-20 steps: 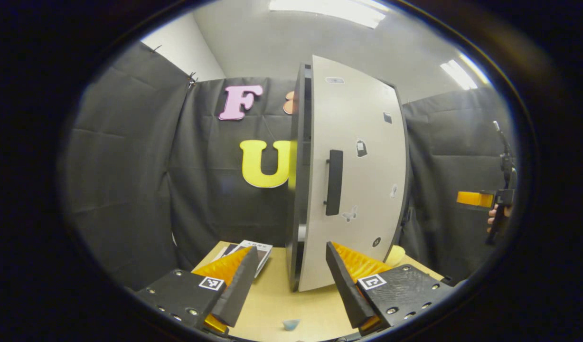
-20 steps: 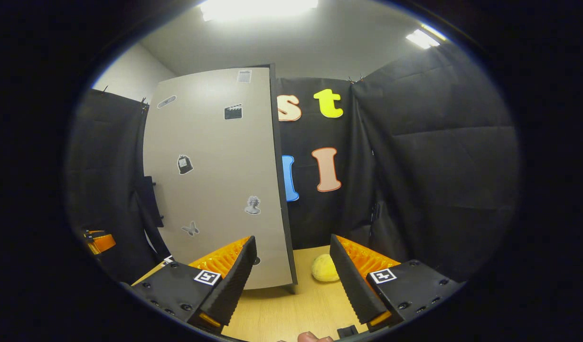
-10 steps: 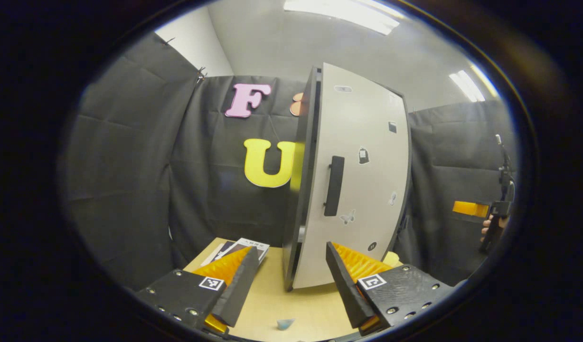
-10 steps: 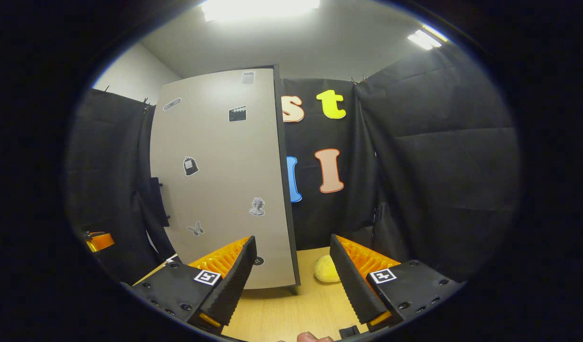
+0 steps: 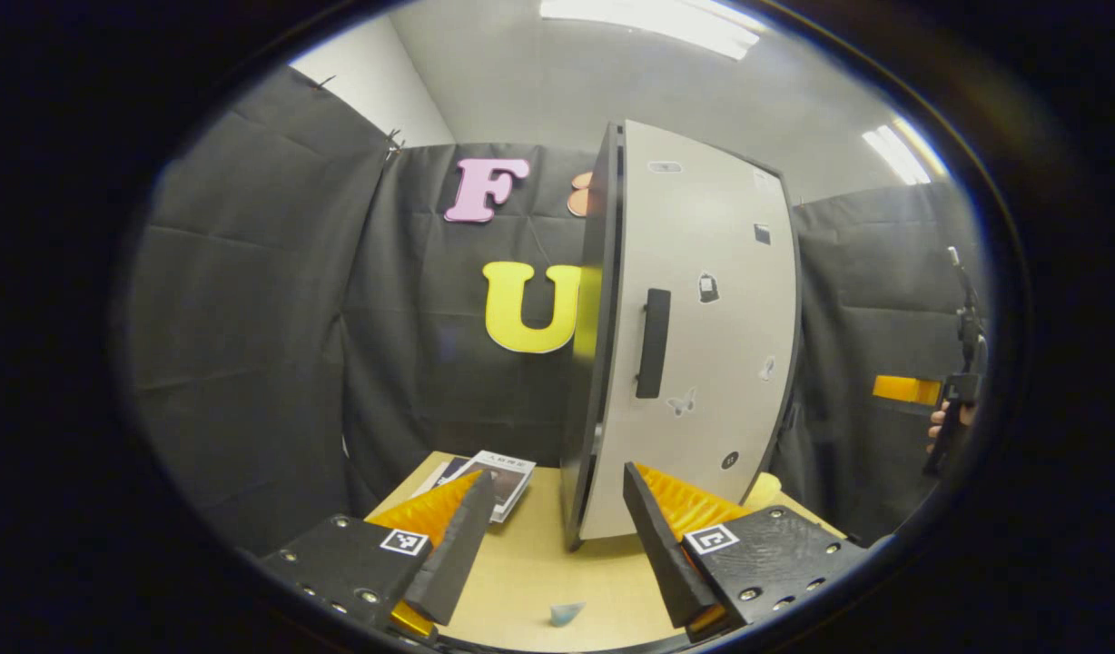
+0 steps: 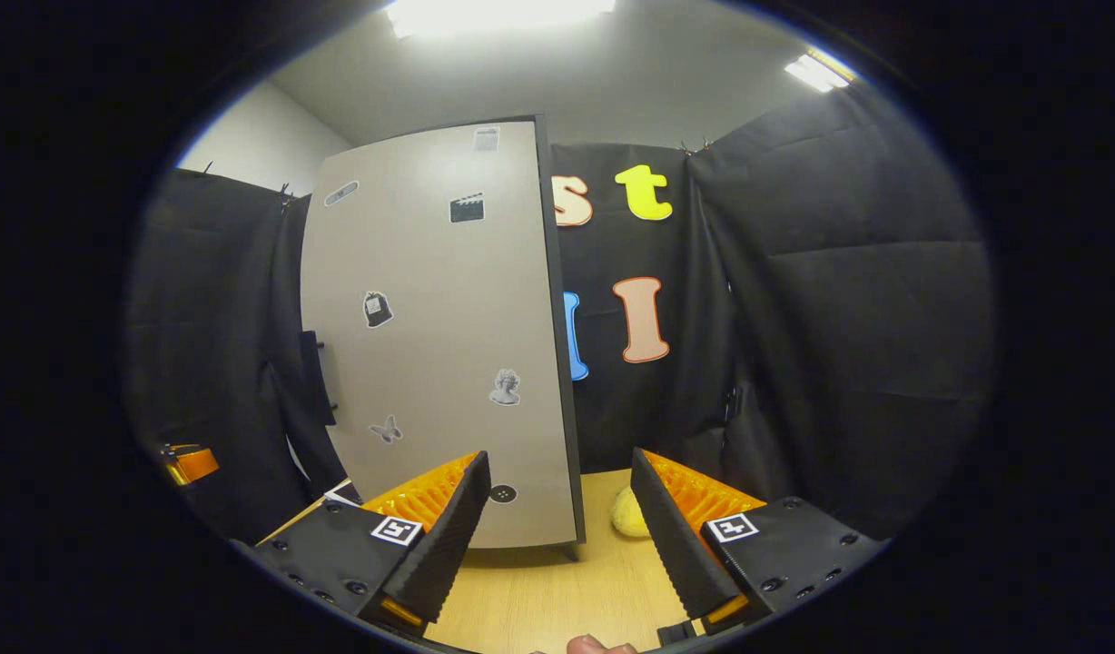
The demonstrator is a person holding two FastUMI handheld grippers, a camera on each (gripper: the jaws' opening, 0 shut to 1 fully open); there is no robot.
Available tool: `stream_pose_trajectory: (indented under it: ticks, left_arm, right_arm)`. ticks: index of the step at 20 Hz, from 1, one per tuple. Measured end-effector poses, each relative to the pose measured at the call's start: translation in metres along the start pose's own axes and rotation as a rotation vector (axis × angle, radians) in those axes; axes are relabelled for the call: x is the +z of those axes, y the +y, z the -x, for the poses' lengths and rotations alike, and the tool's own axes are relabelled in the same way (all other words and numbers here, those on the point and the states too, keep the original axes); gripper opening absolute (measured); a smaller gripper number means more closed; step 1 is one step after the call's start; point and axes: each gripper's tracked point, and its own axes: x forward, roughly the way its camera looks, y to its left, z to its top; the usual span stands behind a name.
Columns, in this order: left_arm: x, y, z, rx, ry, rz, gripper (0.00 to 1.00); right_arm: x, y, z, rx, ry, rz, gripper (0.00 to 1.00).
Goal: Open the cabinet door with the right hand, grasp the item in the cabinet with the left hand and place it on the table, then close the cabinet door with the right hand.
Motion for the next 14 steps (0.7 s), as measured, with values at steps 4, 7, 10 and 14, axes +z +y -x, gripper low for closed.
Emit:
stream_pose_trajectory:
  ticks: [4, 7, 10, 14]
  left_arm:
    - [0.008, -0.003, -0.003, 0.004, -0.021, -0.010, 0.87]
    - [0.009, -0.009, -0.006, 0.009, -0.027, -0.012, 0.87]
    - [0.006, -0.021, -0.006, 0.011, -0.031, 0.001, 0.87]
    - [0.000, -0.035, -0.004, -0.016, -0.007, 0.038, 0.87]
  right_arm:
    - [-0.002, -0.001, -0.004, 0.023, 0.015, 0.012, 0.98]
    - [0.002, -0.007, 0.002, 0.034, 0.003, 0.025, 0.98]
    - [-0.007, -0.013, 0.005, 0.042, 0.026, 0.045, 0.98]
    - [-0.017, -0.018, 0.008, 0.067, 0.068, 0.045, 0.98]
